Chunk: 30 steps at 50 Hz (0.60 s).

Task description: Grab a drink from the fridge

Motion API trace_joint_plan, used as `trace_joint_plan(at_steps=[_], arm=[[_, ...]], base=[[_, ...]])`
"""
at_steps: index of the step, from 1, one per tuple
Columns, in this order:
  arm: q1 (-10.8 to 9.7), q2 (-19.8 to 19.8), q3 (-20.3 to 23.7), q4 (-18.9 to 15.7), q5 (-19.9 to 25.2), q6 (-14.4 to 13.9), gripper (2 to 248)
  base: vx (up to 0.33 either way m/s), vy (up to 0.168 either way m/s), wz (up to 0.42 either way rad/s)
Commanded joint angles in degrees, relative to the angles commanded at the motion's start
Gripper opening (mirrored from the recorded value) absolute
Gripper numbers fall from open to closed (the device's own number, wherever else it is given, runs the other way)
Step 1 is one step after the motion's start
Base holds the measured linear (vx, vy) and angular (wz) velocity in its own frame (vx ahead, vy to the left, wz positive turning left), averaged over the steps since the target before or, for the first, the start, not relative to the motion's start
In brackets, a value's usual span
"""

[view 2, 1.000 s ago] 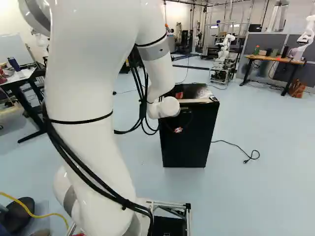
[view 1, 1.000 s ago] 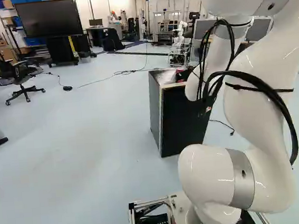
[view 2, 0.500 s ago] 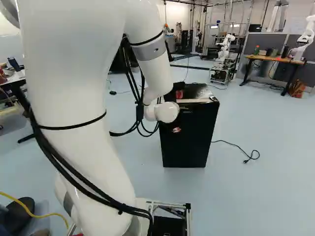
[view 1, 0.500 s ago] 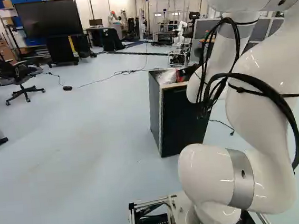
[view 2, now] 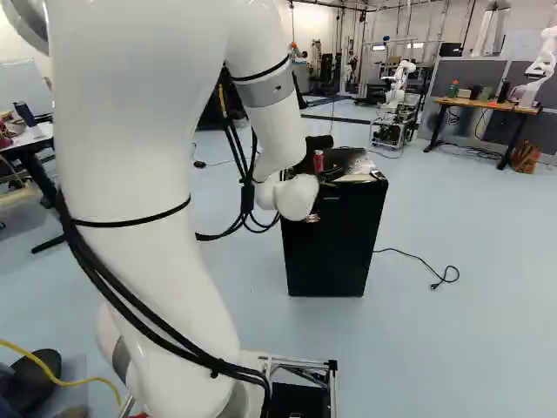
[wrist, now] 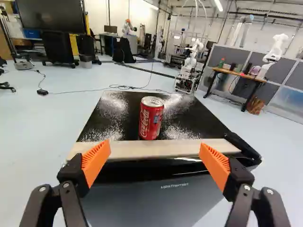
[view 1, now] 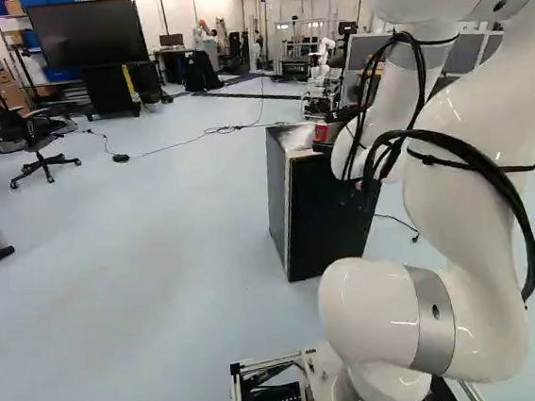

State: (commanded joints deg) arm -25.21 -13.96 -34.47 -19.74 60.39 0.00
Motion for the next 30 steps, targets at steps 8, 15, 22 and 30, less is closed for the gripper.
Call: trace_joint_plan(at_steps=[8, 15, 22, 30], arm=[[1.09, -1.94, -1.93, 1.1, 1.09, 0.0, 247], [2.08, -4.25, -3.79, 1.86, 1.55, 0.0, 247], [2.99, -6.7, -5.76, 2.58, 1.92, 0.0, 247], [3.56, -9.74, -8.35, 3.41, 2.33, 0.0, 247]], base=[[0.0, 0.0, 0.0], [0.0, 0.0, 0.0], [0.0, 0.0, 0.0], [0.0, 0.0, 0.0]])
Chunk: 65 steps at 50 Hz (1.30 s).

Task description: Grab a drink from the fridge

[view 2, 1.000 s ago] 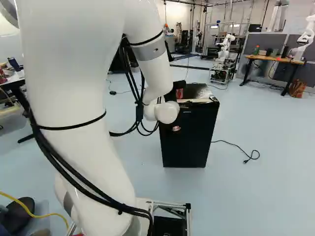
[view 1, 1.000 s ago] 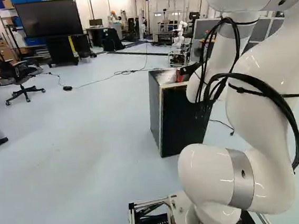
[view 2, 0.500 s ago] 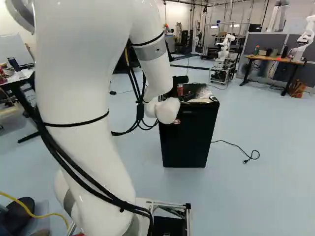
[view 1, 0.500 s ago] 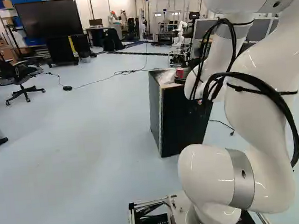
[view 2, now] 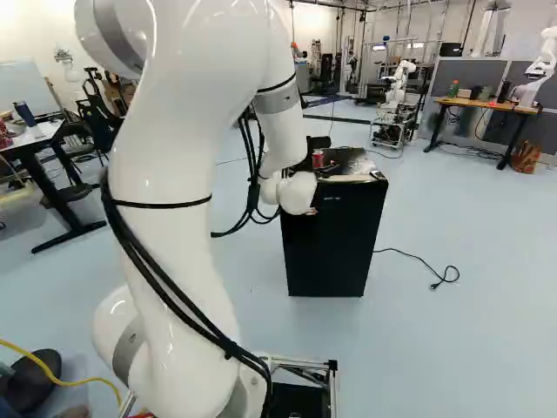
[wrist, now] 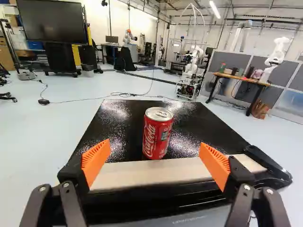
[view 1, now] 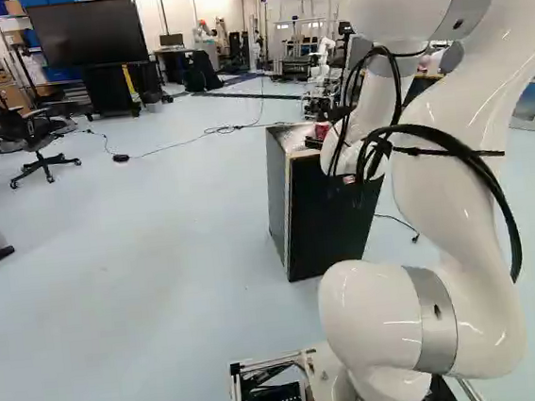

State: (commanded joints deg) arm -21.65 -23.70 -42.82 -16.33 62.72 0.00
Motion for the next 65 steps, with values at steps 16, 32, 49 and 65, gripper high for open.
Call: trace_joint_plan(at_steps=[16, 32, 49, 65], arm=[[0.63, -5.96, -5.49, 2.22, 0.9, 0.0, 247], [1.58, -9.65, -10.17, 3.98, 1.65, 0.0, 247], [1.68, -10.04, -10.69, 4.02, 1.67, 0.0, 170], [1.69, -8.7, -10.56, 4.02, 1.67, 0.0, 98]], base=[[0.0, 0.0, 0.0], [0.0, 0.0, 0.0], [0.0, 0.0, 0.0], [0.0, 0.0, 0.0]])
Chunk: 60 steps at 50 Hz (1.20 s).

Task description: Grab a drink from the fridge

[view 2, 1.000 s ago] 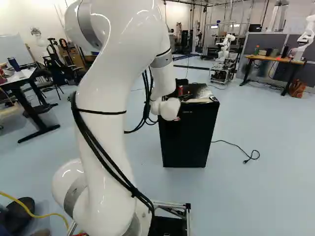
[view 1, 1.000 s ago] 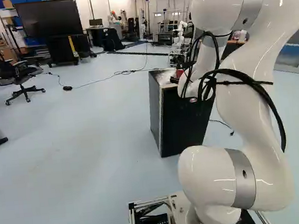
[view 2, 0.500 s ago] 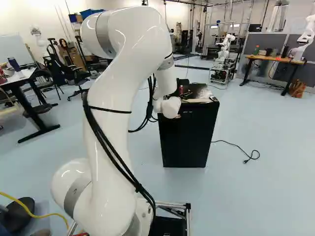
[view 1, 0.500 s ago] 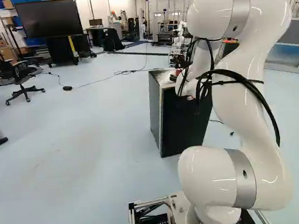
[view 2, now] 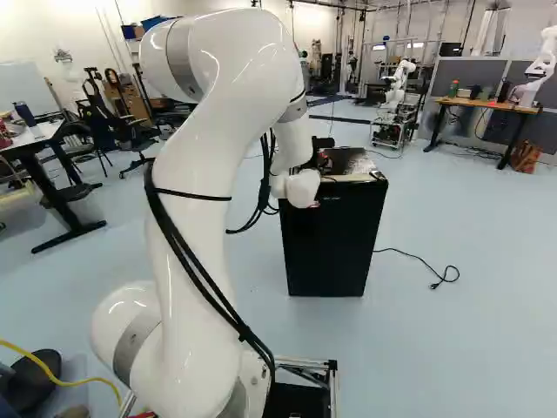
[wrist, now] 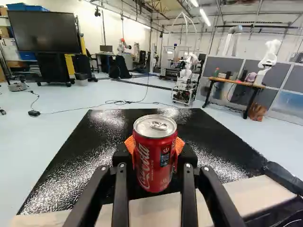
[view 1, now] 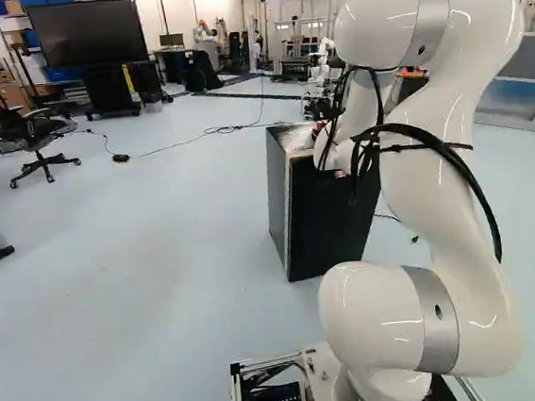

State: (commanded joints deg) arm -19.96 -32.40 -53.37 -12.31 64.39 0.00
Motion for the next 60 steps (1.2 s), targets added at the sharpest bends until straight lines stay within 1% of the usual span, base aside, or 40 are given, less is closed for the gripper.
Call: trace_joint_plan(at_steps=[38, 60], arm=[[0.01, 4.18, 0.03, 0.0, 0.0, 0.0, 98], [0.19, 4.87, 0.45, 0.11, -0.13, 0.0, 98]], base=[[0.0, 0.0, 0.0], [0.0, 0.0, 0.0]])
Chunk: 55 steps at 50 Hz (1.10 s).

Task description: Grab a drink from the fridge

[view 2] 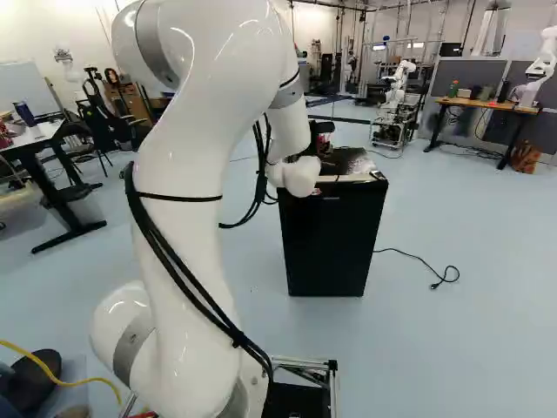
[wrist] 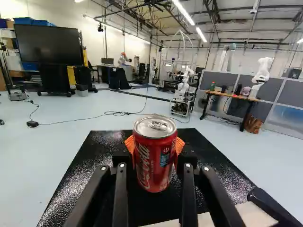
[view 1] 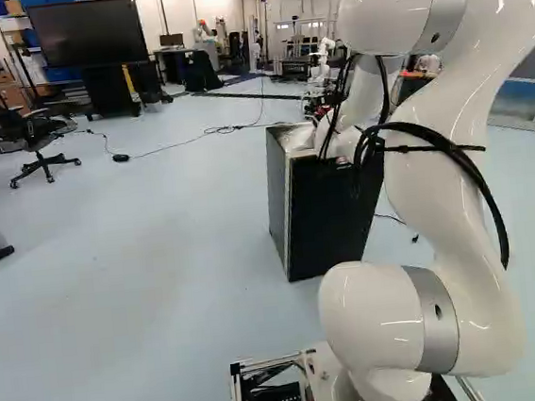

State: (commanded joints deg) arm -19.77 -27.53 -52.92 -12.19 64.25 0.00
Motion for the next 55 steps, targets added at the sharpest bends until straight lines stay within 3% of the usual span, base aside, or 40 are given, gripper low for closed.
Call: trace_joint_plan(at_steps=[28, 55], arm=[[1.93, 4.25, 4.68, 1.19, -1.39, 0.0, 98], [5.75, 12.65, 13.93, 3.54, -4.14, 0.0, 98]], base=[[0.0, 0.0, 0.0], [0.0, 0.0, 0.0]])
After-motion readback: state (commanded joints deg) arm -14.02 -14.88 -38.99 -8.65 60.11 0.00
